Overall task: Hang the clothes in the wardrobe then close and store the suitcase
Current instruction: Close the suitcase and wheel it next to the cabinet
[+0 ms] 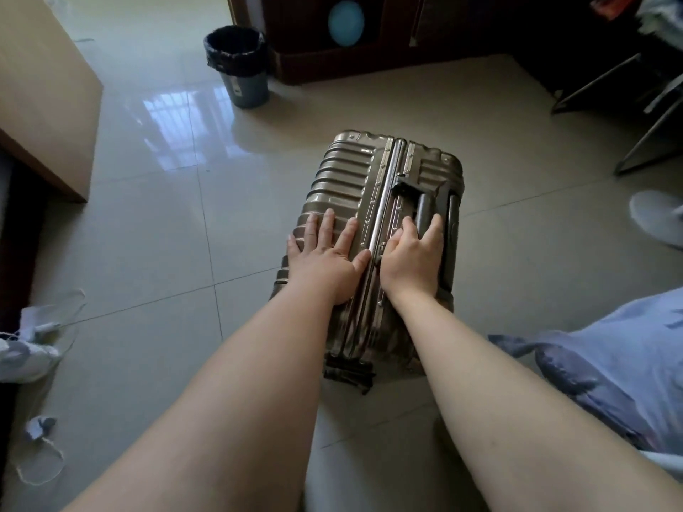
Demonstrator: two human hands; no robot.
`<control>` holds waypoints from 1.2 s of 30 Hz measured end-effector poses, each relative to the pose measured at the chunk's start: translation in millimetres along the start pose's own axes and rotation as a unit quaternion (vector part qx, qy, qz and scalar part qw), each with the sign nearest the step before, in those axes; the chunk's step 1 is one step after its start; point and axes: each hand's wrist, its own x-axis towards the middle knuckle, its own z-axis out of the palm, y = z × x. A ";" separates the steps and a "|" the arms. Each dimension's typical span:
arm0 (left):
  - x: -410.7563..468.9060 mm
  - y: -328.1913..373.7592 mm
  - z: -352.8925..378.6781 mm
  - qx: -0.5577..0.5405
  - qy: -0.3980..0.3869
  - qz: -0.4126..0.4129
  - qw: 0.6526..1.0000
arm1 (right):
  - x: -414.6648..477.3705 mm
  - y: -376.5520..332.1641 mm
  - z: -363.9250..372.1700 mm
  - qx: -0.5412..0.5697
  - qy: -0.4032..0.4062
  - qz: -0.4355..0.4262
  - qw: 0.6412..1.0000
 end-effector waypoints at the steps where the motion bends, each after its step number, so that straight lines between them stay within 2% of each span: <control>1: 9.2 4.4 -4.2 -0.003 -0.003 0.002 1.000 | 11.3 1.4 0.3 -0.002 0.002 0.003 1.000; 8: 92.4 41.9 -39.2 0.002 -0.034 0.040 0.999 | 103.4 11.5 -7.8 0.021 0.022 0.046 0.998; 16: 173.9 91.4 -66.0 -0.004 -0.053 0.053 0.997 | 196.7 27.9 -21.0 0.032 -0.005 0.075 0.997; 21: 222.7 119.7 -85.6 0.004 -0.050 0.058 0.997 | 251.3 37.9 -23.0 0.008 0.009 0.088 0.996; 36: 361.6 192.4 -126.3 0.031 -0.039 0.075 0.996 | 399.7 64.4 -35.8 -0.029 -0.018 0.108 0.994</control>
